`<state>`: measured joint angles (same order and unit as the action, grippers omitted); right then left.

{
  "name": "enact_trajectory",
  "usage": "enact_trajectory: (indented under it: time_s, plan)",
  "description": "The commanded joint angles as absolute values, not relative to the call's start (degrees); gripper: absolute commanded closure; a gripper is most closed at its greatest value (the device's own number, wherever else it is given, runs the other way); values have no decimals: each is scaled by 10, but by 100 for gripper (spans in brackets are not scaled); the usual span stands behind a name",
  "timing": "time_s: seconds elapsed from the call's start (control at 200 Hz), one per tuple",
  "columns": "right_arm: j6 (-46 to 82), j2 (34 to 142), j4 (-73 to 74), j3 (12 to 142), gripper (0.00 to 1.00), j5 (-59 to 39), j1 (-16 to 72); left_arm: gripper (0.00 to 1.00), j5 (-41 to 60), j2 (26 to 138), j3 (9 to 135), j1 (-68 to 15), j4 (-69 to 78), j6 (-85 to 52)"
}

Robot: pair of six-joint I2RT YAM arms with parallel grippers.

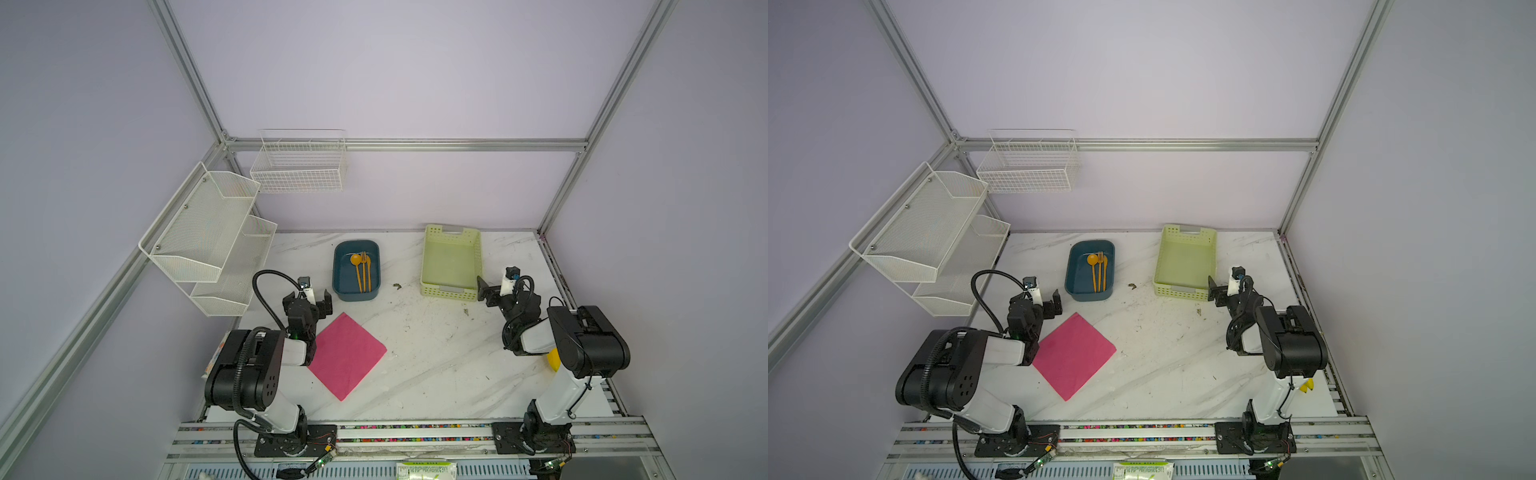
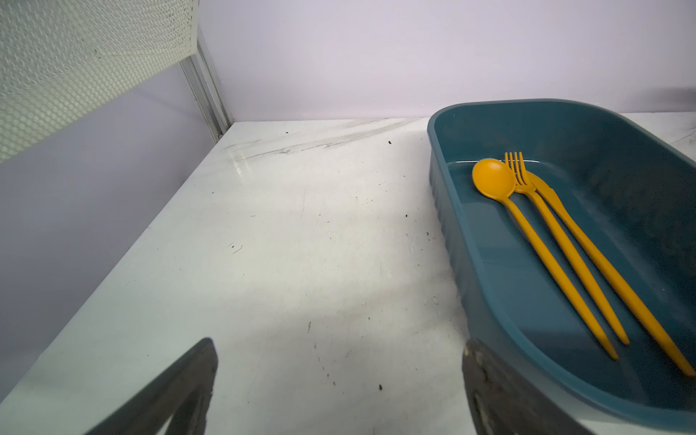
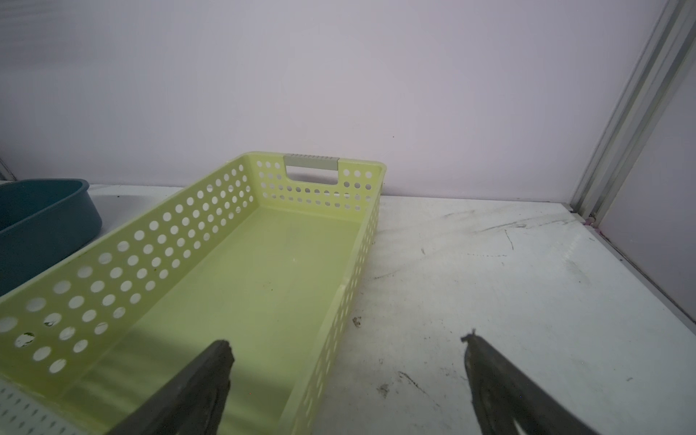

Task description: Place the utensils on the paper napkin and roll it up

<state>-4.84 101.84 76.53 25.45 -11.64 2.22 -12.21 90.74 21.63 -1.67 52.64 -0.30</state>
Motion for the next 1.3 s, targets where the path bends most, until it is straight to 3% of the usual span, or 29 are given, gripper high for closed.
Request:
enact_trajectory:
  time_s: [0.0,0.885,0.98,1.115,1.295]
  plan:
    - [-63,1019,797,248,3,-118,19,0,-126,901,212,-15,555,5]
    - [-62,1018,795,248,3,-100,19,0,-125,900,212,-13,552,4]
    - [-37,1016,771,261,3,-31,20,0,-129,902,216,-13,547,0]
    - [-32,979,737,264,3,-20,20,0,-150,880,207,-15,552,2]
    - [-17,895,568,322,3,1,20,0,-171,785,246,-17,414,-1]
